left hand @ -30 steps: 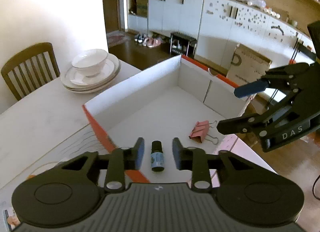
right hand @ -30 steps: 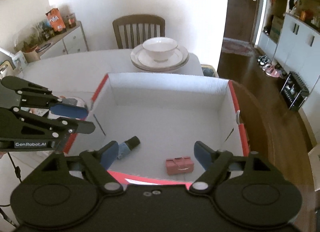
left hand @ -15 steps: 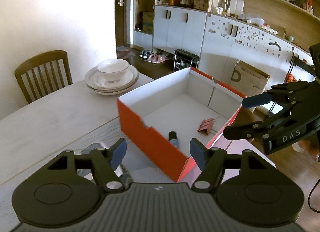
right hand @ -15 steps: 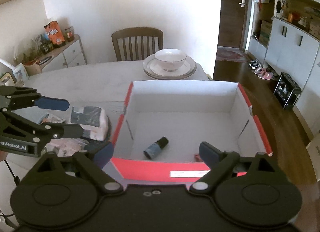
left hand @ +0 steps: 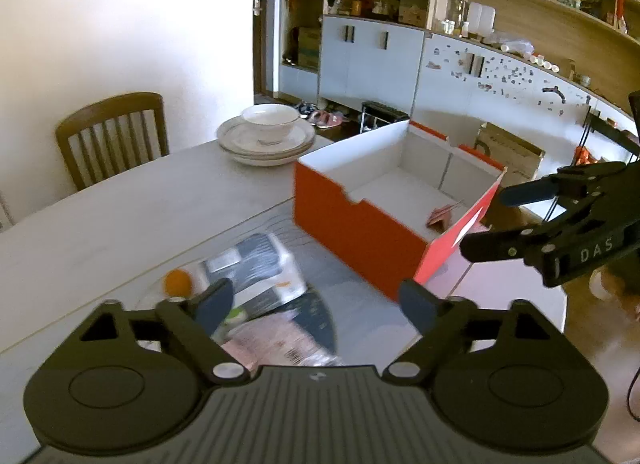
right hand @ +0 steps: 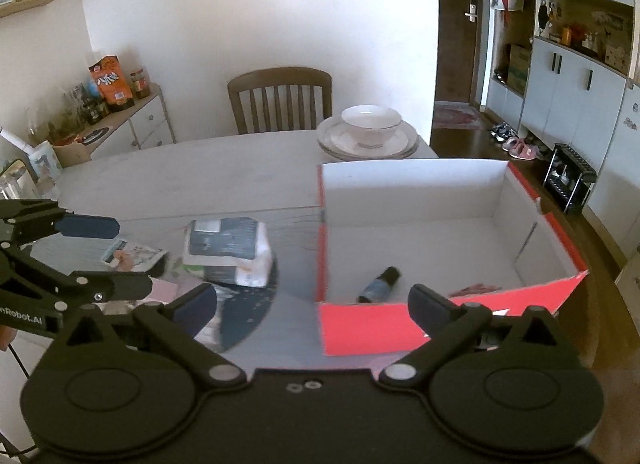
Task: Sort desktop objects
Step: 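Withdraw both grippers from the box back over the table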
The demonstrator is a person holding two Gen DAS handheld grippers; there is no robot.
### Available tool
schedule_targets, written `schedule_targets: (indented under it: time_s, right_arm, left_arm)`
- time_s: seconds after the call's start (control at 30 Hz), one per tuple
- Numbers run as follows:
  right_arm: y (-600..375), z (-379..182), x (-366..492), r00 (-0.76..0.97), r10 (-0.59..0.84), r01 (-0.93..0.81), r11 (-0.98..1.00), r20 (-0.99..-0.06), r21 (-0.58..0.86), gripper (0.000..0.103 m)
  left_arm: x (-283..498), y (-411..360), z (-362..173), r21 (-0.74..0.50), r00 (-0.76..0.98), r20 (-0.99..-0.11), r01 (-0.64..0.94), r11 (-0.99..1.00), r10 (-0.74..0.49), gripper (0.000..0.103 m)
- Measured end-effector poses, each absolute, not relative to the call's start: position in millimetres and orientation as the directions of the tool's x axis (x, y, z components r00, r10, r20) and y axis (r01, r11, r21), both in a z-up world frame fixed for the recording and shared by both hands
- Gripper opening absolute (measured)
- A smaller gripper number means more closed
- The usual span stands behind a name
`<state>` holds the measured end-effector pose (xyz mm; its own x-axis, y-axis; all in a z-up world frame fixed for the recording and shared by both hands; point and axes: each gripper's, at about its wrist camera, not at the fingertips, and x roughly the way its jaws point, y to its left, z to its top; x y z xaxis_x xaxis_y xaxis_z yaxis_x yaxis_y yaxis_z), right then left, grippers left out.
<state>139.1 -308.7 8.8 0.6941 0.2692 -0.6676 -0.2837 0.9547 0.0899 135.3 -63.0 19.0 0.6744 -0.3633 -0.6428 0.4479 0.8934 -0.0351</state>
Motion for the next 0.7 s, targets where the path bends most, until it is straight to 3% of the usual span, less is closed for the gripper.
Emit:
schedule_targets:
  time_s: [0.03,0.7]
  right_arm:
    - [-302,8,136,0.697,0.268,-0.283,0.955,-0.665,0.088,0.102]
    - [-207,-39,140,0.657,0.244,-0.287,0.956,-0.713,0.062,0.102]
  left_arm:
    - [132,-56,17,-0.033,0.678,-0.642,0.441,0.897,-0.358,0.103]
    - [106,71,-41,0.018,0.675,-0.712,0.293,0.956,-0.193,0.103]
